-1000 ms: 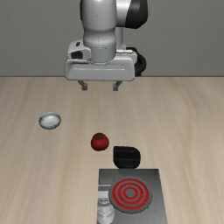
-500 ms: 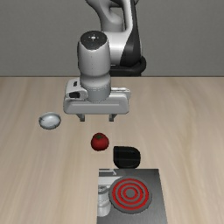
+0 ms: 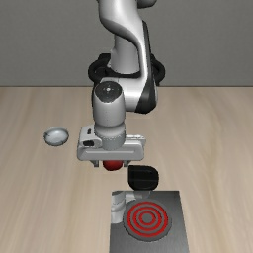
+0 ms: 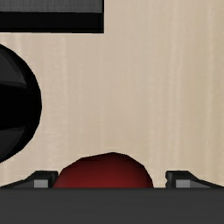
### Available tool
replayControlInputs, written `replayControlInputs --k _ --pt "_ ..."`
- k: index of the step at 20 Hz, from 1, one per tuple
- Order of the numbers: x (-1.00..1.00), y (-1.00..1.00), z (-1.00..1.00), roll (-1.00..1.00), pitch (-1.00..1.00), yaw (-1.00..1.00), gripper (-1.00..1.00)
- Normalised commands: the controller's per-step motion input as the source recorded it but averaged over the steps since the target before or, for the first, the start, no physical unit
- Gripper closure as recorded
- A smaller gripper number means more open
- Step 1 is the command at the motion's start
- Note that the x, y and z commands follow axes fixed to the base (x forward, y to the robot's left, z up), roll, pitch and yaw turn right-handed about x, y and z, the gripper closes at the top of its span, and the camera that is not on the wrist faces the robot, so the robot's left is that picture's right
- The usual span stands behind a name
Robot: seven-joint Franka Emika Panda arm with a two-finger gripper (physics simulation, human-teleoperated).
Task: Pick up the tomato and place it on the white bowl with the stove turned on
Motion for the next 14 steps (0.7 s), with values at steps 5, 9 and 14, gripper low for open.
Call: replayControlInputs --k 5,9,14 --pt "0.00 0.00 0.00 0.00 0.00 0.00 1.00" --pt "-0.25 0.00 0.00 0.00 0.00 0.00 1.00" --pt "0.00 0.00 0.40 0.00 0.00 0.00 1.00"
